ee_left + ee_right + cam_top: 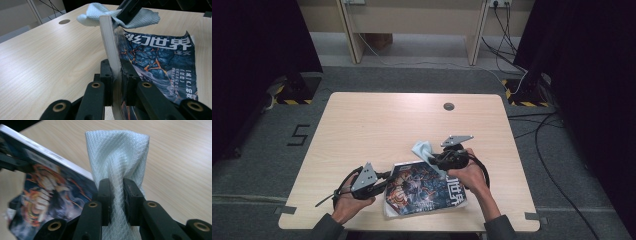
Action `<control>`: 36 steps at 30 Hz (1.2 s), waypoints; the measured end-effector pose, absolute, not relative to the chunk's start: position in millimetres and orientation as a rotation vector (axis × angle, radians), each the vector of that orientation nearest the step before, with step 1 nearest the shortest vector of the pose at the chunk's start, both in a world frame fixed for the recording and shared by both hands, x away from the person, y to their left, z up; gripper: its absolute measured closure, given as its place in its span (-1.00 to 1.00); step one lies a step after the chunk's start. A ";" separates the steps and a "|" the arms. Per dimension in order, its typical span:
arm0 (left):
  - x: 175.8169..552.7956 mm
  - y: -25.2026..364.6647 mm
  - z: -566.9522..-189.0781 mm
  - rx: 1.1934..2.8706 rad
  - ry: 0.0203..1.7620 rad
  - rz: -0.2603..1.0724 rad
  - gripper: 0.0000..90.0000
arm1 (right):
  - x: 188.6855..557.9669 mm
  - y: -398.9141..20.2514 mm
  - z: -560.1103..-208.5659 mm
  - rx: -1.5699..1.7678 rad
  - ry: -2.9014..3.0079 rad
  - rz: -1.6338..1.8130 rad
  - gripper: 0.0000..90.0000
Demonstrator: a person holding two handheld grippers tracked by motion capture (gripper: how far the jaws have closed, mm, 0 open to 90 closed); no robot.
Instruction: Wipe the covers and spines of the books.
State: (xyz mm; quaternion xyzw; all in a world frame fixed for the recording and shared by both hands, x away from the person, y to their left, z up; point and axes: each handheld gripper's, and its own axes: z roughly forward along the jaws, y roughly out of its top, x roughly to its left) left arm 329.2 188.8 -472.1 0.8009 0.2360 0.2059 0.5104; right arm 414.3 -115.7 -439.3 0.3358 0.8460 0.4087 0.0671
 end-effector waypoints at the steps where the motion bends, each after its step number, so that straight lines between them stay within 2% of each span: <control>1: 329.3 188.7 -472.1 1.927 0.571 0.493 0.81 | 416.5 -118.6 -440.8 1.027 2.545 1.225 0.73; 6: 329.9 188.8 -472.5 1.932 0.582 0.486 0.81 | 417.5 -118.7 -441.8 1.058 2.539 1.170 0.73; 26: 330.2 186.2 -475.5 1.948 0.591 0.500 0.80 | 379.0 -36.8 -402.4 0.706 2.607 1.285 0.72; 36: 328.5 183.6 -474.2 1.956 0.568 0.521 0.79 | 380.3 -38.8 -399.8 0.706 2.628 1.283 0.72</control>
